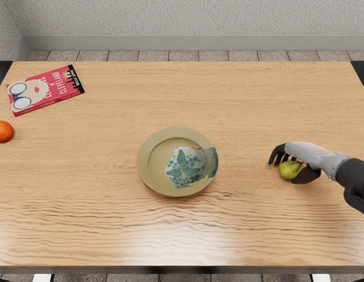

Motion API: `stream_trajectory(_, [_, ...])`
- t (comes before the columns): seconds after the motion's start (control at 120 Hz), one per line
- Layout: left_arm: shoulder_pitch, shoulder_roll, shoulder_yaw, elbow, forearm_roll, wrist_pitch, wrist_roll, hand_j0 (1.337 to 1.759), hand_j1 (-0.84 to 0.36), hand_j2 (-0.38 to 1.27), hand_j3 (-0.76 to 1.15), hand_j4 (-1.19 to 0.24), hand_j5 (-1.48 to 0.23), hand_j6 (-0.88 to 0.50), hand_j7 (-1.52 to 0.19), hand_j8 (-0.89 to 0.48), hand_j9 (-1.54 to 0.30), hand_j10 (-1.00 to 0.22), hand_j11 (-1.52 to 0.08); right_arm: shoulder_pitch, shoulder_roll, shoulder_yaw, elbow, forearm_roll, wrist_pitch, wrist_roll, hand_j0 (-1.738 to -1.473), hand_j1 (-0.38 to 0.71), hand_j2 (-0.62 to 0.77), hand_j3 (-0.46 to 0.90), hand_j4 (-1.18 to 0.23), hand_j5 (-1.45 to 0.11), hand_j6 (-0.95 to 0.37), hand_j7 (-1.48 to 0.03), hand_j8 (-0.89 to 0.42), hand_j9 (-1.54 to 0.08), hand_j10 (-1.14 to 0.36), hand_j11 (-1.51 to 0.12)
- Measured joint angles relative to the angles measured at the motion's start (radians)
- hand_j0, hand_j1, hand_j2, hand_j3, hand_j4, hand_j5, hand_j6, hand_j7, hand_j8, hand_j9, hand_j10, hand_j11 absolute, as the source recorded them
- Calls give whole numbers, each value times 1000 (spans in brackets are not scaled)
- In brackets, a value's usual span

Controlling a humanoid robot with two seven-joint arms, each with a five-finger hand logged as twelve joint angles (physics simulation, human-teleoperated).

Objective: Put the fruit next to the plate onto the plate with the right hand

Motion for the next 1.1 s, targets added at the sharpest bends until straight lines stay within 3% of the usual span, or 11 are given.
stream_trajectory(0.375, [-1,0,0,0,0,0,0,1658,349,0,0,-1,0,-1,0,-1,0,0,0,0,-2,1,-1,4,-1,-3,-1655,314,146,0,-606,-808,-608,-794,-386,-811,-490,-814])
stream_trajectory(0.525, [-1,0,0,0,0,0,0,1658,349,0,0,-1,0,-1,0,-1,0,0,0,10,3,2,-1,14,18,-4,-1655,295,226,0,-641,-820,-637,-825,-438,-828,-540,-840])
stream_trajectory(0.733, [0,0,0,0,0,0,0,1658,349,0,0,-1,0,-1,0,-1,0,0,0,72,13,5,0,98,100,-6,-1657,265,310,0,-649,-844,-673,-842,-511,-844,-611,-853])
stream_trajectory(1.1, [-1,0,0,0,0,0,0,1658,349,0,0,-1,0,-1,0,-1,0,0,0,199,44,12,4,251,233,-20,-1657,269,352,0,-652,-862,-686,-853,-526,-859,-619,-857])
